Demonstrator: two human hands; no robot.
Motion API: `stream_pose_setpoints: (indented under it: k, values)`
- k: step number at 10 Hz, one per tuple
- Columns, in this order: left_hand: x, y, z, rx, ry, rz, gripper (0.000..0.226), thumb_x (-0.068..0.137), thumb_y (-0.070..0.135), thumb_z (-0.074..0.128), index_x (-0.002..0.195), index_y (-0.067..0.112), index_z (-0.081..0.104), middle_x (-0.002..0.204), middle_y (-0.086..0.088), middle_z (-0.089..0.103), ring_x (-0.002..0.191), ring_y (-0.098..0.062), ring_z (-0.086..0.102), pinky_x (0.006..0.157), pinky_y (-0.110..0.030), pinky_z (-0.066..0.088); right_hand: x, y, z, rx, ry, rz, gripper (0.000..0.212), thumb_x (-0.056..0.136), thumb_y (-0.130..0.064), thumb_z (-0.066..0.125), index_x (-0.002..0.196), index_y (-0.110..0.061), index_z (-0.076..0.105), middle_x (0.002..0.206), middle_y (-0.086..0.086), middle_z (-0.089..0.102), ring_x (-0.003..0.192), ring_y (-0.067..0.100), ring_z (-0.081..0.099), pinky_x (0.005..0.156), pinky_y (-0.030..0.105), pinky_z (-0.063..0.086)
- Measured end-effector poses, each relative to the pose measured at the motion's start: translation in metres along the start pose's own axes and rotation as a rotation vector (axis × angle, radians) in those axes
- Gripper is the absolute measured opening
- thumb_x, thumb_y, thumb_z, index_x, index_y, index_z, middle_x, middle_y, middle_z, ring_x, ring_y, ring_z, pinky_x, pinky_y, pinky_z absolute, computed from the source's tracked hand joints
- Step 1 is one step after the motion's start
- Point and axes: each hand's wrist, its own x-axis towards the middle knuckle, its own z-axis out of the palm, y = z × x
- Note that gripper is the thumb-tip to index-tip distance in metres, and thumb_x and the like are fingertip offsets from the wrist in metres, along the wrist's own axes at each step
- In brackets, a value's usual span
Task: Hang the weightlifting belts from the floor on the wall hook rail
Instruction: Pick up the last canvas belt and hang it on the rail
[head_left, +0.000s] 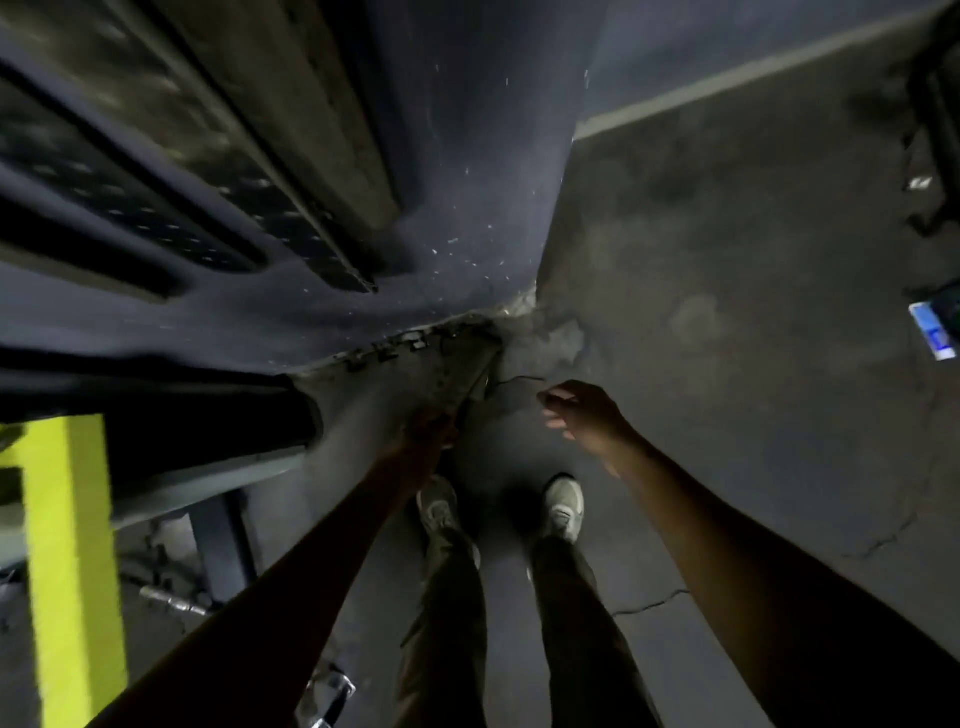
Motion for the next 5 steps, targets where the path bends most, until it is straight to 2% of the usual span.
stream_pose_setpoints:
  k: [1, 2, 3, 4, 5]
  values:
    - [0.095, -0.022, 0.007, 0.094, -0.013, 0.018, 0.021, 0.110, 0.018, 0.043, 0.127, 0.015, 0.055, 0.114, -0.008, 0.062, 0.091, -0.016, 0.061, 0.078, -0.012, 0.055, 0.079, 0.032, 0.027, 0.082, 0.025, 0.011, 0.023, 0.100, -0.022, 0.068, 0.119, -0.010, 0.072, 0.107, 0.009, 0.075, 0.087, 0.019, 0.072, 0.062, 0.013, 0.051]
    - [0.195, -0.047, 0.011, 0.282, -0.048, 0.067, 0.013, 0.110, 0.023, 0.044, 0.117, 0.021, 0.054, 0.112, -0.004, 0.056, 0.098, -0.016, 0.055, 0.087, -0.019, 0.049, 0.165, 0.073, 0.056, 0.122, 0.031, 0.024, 0.019, 0.099, -0.029, 0.069, 0.113, -0.016, 0.072, 0.108, 0.007, 0.076, 0.087, 0.014, 0.074, 0.064, 0.017, 0.050]
    - [0.294, -0.079, 0.010, 0.445, -0.042, 0.107, 0.038, 0.109, 0.028, 0.046, 0.138, 0.004, 0.056, 0.130, -0.015, 0.062, 0.120, -0.030, 0.059, 0.099, -0.033, 0.042, 0.241, 0.115, 0.084, 0.138, 0.000, 0.038, 0.022, 0.099, -0.033, 0.068, 0.116, -0.019, 0.071, 0.113, 0.005, 0.076, 0.095, 0.016, 0.074, 0.073, 0.024, 0.052]
    - [0.372, -0.107, 0.014, 0.502, -0.031, 0.057, 0.049, 0.107, 0.036, 0.050, 0.141, 0.001, 0.052, 0.141, -0.022, 0.059, 0.131, -0.039, 0.057, 0.106, -0.039, 0.046, 0.300, 0.158, 0.110, 0.124, -0.048, 0.065, 0.016, 0.099, -0.039, 0.068, 0.110, -0.027, 0.068, 0.116, 0.004, 0.075, 0.102, 0.017, 0.073, 0.086, 0.031, 0.056]
    - [0.459, -0.135, 0.019, 0.524, 0.007, 0.051, 0.066, 0.100, 0.052, 0.056, 0.147, 0.007, 0.048, 0.144, -0.019, 0.058, 0.130, -0.037, 0.058, 0.111, -0.050, 0.047, 0.346, 0.188, 0.133, 0.140, -0.091, 0.088, 0.022, 0.102, -0.039, 0.064, 0.118, -0.025, 0.066, 0.121, 0.006, 0.073, 0.106, 0.017, 0.071, 0.094, 0.034, 0.055]
